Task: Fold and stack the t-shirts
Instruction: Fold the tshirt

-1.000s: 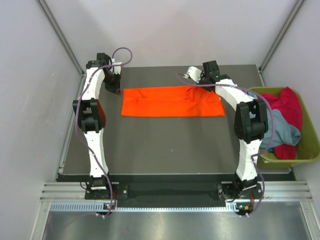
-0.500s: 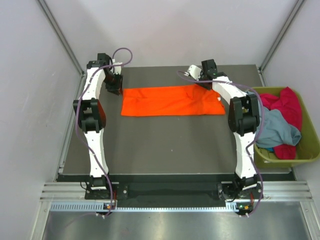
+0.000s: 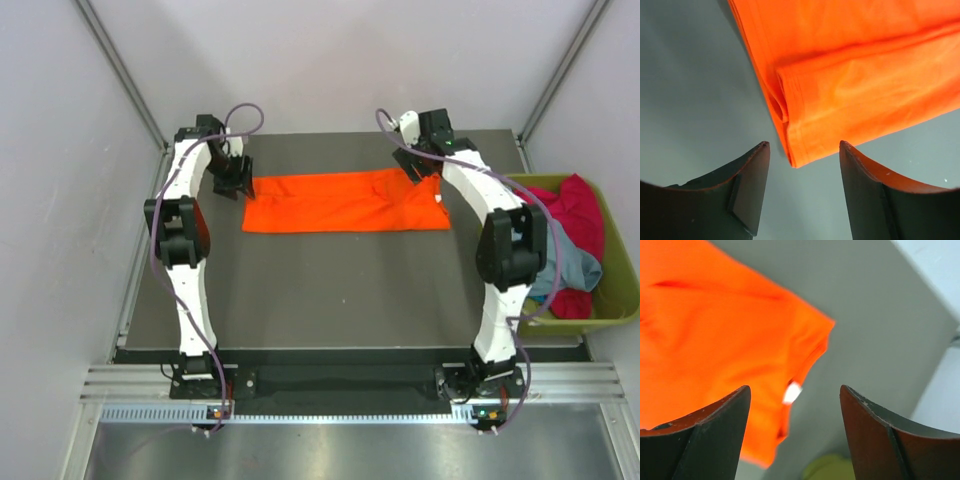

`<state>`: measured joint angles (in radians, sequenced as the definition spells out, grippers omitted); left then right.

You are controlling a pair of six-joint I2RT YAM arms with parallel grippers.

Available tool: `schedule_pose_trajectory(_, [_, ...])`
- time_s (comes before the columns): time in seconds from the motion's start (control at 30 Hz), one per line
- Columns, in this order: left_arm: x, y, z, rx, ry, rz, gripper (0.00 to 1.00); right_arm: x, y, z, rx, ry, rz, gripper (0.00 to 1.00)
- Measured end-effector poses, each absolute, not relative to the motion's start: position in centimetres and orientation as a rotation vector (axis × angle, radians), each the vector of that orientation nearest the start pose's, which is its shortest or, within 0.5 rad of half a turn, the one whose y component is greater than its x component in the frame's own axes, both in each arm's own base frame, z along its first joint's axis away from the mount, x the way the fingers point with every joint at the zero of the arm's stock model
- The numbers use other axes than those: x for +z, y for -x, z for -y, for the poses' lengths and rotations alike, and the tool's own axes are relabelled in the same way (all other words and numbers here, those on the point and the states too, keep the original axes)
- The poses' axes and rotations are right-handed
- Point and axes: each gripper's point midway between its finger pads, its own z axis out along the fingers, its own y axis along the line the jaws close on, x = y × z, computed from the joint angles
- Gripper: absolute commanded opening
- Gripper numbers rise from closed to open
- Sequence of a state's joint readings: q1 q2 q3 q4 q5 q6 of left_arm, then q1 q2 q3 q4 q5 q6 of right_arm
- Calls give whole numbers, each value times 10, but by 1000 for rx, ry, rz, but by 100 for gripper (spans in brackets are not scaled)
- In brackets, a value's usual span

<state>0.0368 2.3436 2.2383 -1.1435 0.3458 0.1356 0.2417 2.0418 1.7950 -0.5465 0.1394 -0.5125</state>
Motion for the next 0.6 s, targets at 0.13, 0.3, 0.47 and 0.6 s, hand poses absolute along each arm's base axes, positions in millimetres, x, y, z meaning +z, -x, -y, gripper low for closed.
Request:
schedule_pose_trajectory(0.13, [74,-473,39,-479,-144,-2839,63,147,-492,-93,-121,720,-2310,71])
schedule_pose_trajectory(0.3, [66,-464,39,-479,-110,-2882,61,106,-452,-106,66,664,-2471,71])
schedule_pose_trajectory(0.47, [64,-465,38,-472,-101,-2885,57,84,-439,-110,151,612,-2560,71])
schedule_pose_trajectory(0.6, [57,-464,34,-441,-94,-2906,55,59,-444,-104,178,550,-2618,71])
